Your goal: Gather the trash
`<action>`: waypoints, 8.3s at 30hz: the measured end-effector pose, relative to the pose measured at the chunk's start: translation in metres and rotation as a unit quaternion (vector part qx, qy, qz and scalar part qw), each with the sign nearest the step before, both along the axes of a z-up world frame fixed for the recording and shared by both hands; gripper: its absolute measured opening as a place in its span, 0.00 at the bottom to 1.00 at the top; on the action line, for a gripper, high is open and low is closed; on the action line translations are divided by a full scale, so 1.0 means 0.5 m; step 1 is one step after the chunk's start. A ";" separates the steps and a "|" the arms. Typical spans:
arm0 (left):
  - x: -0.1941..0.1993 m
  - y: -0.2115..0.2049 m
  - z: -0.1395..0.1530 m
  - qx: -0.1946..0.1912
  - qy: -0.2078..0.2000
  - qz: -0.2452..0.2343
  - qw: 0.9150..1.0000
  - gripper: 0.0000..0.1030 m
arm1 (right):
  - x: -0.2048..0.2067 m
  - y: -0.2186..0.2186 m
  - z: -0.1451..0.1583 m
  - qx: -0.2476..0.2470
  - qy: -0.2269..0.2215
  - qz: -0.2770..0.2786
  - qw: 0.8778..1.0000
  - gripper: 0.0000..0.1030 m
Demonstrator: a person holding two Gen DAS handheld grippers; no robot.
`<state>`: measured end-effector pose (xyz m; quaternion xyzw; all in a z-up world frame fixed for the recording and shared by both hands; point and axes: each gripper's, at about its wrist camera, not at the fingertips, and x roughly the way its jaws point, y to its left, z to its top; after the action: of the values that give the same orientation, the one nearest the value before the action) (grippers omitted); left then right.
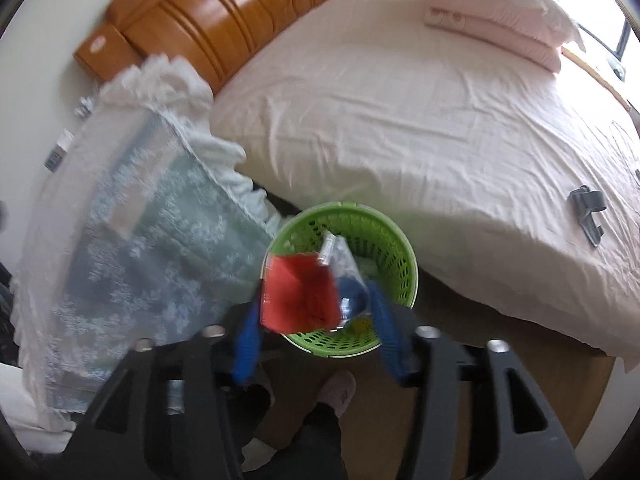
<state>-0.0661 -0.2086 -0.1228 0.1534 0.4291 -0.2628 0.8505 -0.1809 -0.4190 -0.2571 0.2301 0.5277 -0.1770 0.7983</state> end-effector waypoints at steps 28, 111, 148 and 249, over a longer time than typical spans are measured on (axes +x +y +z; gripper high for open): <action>0.182 0.273 0.038 -0.026 0.016 0.130 0.991 0.93 | 0.217 0.201 0.212 -0.004 -0.090 0.070 0.993 0.97; 1.125 0.267 -0.224 -0.007 0.069 0.317 0.946 0.54 | 0.792 0.193 0.179 0.054 -0.111 0.289 0.949 0.69; 0.243 0.130 -0.022 -0.043 0.075 -0.059 0.994 0.42 | 0.136 0.216 0.153 0.024 -0.095 -0.012 0.995 0.69; 0.215 0.343 0.278 -0.088 -0.103 0.256 0.957 0.93 | 0.304 0.359 0.553 -0.109 -0.234 0.153 0.954 0.98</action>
<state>0.0416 -0.0370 0.0160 -0.0106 0.3393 -0.0559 0.9389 -0.0288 -0.2394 0.0197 0.0932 0.3329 -0.0504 0.9370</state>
